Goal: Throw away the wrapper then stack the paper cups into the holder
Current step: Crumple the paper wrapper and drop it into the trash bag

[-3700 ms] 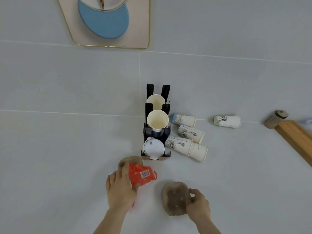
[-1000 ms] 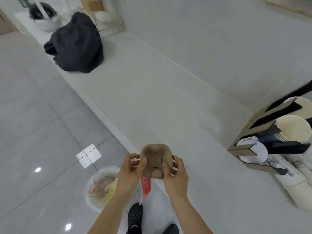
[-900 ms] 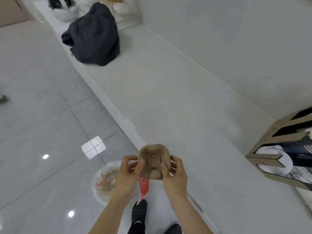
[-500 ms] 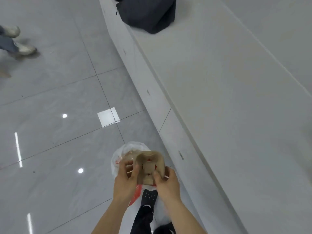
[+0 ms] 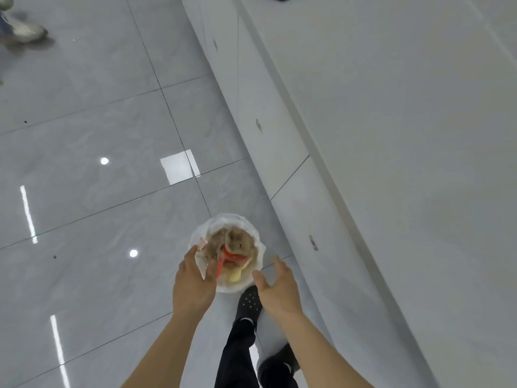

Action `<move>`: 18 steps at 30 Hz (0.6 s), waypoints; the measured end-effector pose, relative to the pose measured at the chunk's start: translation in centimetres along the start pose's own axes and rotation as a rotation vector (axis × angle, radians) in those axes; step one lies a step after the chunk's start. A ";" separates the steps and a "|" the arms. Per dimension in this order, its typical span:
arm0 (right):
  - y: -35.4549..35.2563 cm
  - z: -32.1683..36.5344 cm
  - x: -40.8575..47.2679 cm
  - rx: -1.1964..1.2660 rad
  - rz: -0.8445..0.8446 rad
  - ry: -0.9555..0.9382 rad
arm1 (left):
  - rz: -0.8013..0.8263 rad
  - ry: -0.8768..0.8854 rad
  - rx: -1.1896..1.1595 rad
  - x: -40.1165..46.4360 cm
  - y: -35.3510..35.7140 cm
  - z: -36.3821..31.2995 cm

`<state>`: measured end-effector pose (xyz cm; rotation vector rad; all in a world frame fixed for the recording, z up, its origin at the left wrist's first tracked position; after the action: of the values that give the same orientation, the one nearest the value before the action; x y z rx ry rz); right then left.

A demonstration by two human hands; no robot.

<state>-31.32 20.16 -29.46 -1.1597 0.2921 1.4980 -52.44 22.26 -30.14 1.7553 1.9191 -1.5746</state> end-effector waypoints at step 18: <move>-13.6 9.7 -9.4 -0.665 -0.360 -0.366 | -0.068 0.715 0.563 -7.4 -4.1 -18.8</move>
<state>-25.84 25.66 -11.95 -1.3199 -0.6804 1.4798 -43.16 31.44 -14.13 2.8261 1.8935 -1.7972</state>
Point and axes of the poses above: each hand's wrist, its own x-axis towards the middle knuckle, its own y-axis out of the palm, z = x × y, the point moved 8 cm from there along x, towards the middle knuckle, and after that the axes turned 3 degrees about -y, right-handed, at the moved point
